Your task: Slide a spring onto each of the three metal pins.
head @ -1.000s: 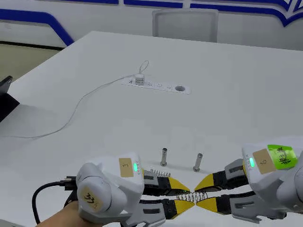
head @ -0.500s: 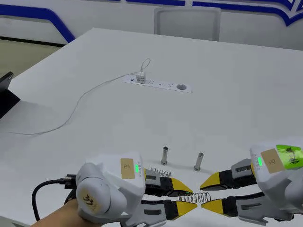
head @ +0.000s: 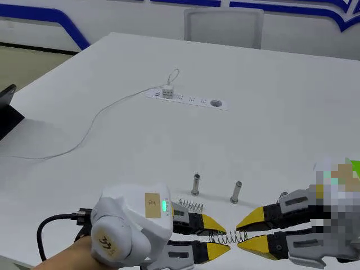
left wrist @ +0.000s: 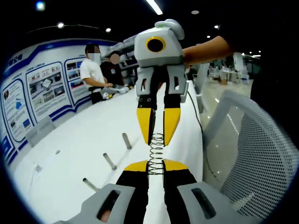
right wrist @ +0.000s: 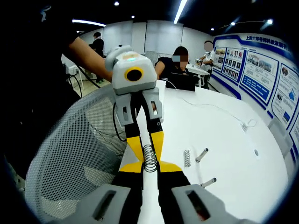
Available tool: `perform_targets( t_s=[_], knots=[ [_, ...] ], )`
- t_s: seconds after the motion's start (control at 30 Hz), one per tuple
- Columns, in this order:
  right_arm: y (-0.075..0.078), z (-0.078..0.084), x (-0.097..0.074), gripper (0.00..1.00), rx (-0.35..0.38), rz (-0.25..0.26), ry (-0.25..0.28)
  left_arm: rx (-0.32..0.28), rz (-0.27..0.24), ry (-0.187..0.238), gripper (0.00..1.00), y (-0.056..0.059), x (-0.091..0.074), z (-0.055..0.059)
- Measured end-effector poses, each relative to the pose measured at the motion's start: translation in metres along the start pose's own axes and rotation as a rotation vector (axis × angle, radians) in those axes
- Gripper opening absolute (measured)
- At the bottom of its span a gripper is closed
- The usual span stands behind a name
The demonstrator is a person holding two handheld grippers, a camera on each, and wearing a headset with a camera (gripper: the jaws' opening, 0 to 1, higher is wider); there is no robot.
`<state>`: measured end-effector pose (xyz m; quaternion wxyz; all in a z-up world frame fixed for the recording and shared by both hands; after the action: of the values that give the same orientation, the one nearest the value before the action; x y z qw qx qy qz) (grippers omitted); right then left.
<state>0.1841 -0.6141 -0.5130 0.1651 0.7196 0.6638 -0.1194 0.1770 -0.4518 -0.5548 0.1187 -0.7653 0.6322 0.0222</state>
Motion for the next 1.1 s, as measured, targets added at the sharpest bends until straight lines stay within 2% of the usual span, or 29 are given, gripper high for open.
perform_targets(
  t_s=[0.23, 0.47, 0.6, 0.67, 0.8, 0.83, 0.93, 0.97, 1.1],
  knots=[
    [0.002, -0.006, 0.003, 0.11, 0.042, 0.017, 0.055, -0.033, -0.034, 0.018, 0.1, -0.002, -0.003, 0.0],
    [-0.001, -0.005, 0.009, 0.11, 0.082, 0.007, 0.078, -0.044, -0.03, 0.008, 0.1, 0.001, -0.007, 0.003],
    [-0.001, -0.007, 0.01, 0.11, 0.112, 0.012, 0.115, -0.062, -0.045, 0.031, 0.1, 0.002, -0.008, 0.001],
    [0.001, -0.008, 0.01, 0.11, 0.125, 0.023, 0.124, -0.09, -0.055, 0.058, 0.1, 0.002, -0.008, 0.0],
    [0.001, -0.009, 0.011, 0.11, 0.126, 0.029, 0.134, -0.086, -0.064, 0.055, 0.1, 0.001, -0.008, 0.0],
    [0.001, -0.01, 0.011, 0.11, 0.127, 0.034, 0.143, -0.09, -0.066, 0.059, 0.1, 0.001, -0.009, 0.0],
    [0.001, -0.016, 0.01, 0.11, 0.192, 0.063, 0.228, -0.123, -0.071, 0.103, 0.1, 0.0, -0.009, -0.003],
    [0.003, -0.018, 0.009, 0.1, 0.191, 0.069, 0.247, -0.134, -0.075, 0.119, 0.1, -0.001, -0.009, -0.005],
    [0.003, -0.019, 0.011, 0.1, 0.176, 0.078, 0.22, -0.118, -0.084, 0.106, 0.1, -0.003, -0.007, -0.003]
  ],
)
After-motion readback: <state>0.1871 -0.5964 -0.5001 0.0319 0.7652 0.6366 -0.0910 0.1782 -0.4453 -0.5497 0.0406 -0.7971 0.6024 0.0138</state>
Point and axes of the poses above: the centre of the closed fingertips' face, and the gripper's own axes: x roughly forward along the fingers, y roughly to its right, z roughly out of its underside, the point moved 10 cm from there along -x, roughly backward along the fingers, and after that the axes turned 13 degrees about y, right-handed, at the moved point
